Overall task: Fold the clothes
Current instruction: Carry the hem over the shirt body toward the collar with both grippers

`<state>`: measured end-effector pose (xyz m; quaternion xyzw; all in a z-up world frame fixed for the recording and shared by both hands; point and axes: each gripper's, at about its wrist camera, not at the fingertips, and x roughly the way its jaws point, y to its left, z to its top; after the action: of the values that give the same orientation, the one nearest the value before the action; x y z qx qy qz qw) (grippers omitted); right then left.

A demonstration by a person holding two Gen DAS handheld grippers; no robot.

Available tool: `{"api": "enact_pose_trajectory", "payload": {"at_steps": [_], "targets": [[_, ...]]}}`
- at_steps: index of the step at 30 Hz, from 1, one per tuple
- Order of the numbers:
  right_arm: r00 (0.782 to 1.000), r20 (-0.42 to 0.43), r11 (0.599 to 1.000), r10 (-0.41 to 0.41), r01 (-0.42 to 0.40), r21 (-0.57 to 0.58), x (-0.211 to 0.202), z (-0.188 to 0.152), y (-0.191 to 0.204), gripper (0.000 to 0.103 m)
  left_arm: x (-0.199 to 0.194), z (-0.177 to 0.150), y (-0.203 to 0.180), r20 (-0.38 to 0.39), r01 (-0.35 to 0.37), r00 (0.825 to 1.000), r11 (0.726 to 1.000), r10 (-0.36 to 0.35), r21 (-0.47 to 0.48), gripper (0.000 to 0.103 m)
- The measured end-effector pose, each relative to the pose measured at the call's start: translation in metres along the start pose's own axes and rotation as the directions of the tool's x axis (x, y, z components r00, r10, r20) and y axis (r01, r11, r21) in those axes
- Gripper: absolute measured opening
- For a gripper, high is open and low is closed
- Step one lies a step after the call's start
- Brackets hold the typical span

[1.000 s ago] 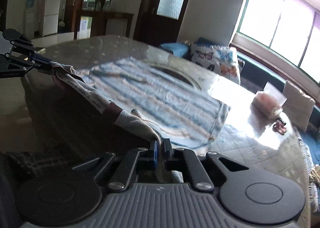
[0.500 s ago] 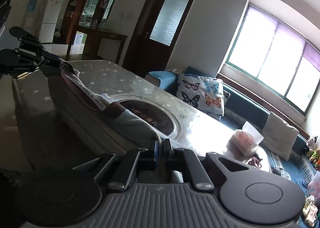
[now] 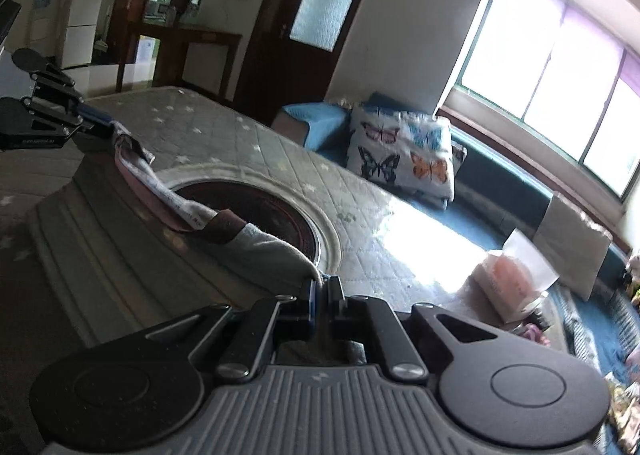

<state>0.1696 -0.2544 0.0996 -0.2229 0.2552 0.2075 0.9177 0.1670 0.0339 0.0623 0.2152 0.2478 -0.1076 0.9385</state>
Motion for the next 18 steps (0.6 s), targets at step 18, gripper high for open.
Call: {"api": "enact_pose_trajectory", "payload": {"at_steps": [18], "targets": [[0.997,-0.071,0.971,-0.029,0.045,0.233,0.102,-0.02,-0.037,0.02,0.082,-0.007,0.037,-0.158,-0.036,0.987,0.983,0.007,-0.179,0.027]]}}
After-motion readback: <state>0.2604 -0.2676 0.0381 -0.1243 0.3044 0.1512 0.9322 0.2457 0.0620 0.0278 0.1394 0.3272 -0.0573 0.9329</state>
